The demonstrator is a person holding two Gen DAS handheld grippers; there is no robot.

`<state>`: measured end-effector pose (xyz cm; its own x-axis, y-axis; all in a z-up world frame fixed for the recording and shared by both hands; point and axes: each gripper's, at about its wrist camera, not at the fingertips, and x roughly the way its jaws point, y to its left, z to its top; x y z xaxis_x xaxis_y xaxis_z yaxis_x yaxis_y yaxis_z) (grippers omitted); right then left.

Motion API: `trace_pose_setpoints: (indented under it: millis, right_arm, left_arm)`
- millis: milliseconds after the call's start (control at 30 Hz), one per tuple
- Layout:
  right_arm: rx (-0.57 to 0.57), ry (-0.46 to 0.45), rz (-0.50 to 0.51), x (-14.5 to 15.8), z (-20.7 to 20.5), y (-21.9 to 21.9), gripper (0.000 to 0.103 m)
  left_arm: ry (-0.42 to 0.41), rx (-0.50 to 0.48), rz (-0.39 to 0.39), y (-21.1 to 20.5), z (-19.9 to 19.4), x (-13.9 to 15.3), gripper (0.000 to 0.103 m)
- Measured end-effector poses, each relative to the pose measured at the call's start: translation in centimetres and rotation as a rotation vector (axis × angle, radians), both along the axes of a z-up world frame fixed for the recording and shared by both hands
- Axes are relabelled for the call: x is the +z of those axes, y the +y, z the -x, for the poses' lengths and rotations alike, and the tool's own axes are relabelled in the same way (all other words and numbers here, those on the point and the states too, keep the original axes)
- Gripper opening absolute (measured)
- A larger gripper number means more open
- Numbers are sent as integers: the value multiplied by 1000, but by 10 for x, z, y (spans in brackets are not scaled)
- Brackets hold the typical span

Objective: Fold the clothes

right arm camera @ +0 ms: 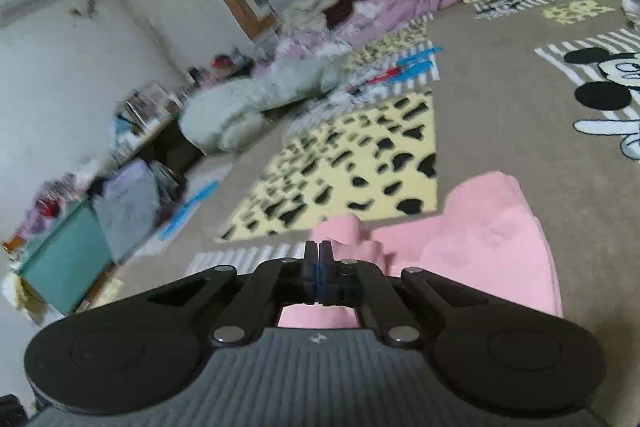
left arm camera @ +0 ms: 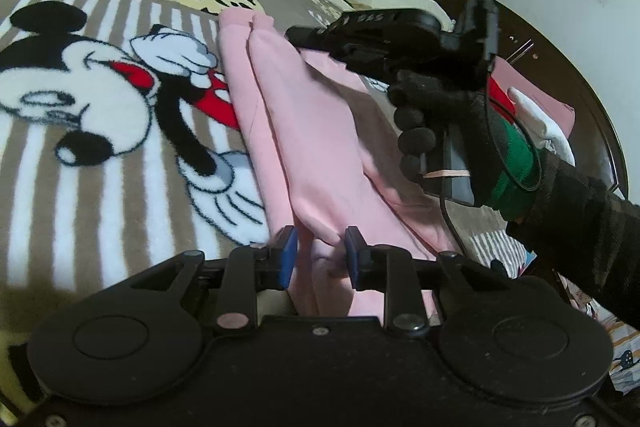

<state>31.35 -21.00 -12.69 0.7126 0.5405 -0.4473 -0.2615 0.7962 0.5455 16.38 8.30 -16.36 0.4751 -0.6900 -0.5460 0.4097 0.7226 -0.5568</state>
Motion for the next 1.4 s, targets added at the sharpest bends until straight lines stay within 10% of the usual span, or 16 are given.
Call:
trace_pose_setpoints:
  millis: [133,233,567,833,967,1400]
  right_arm:
    - [33,38,81,-3,-6,8,13]
    - [38,-4,61,6,2,13,49]
    - [163,-61,506,3,0,92,12]
    - [144,-146,382,27,11,86,12]
    - [201,-20,481,0,-8,102,15]
    - [171,-37,383,3,-8,78,32]
  left_arm:
    - [-12,-8,4,-1,1,2,29]
    - [-23,2,10,2,1,4,30]
    - [-42,45,37,17,0,12,44]
    - [-44,66,48,26,-2,14,44]
    - [-49,66,53,27,-2,17,44]
    - [-57,80,86,34,-4,20,45]
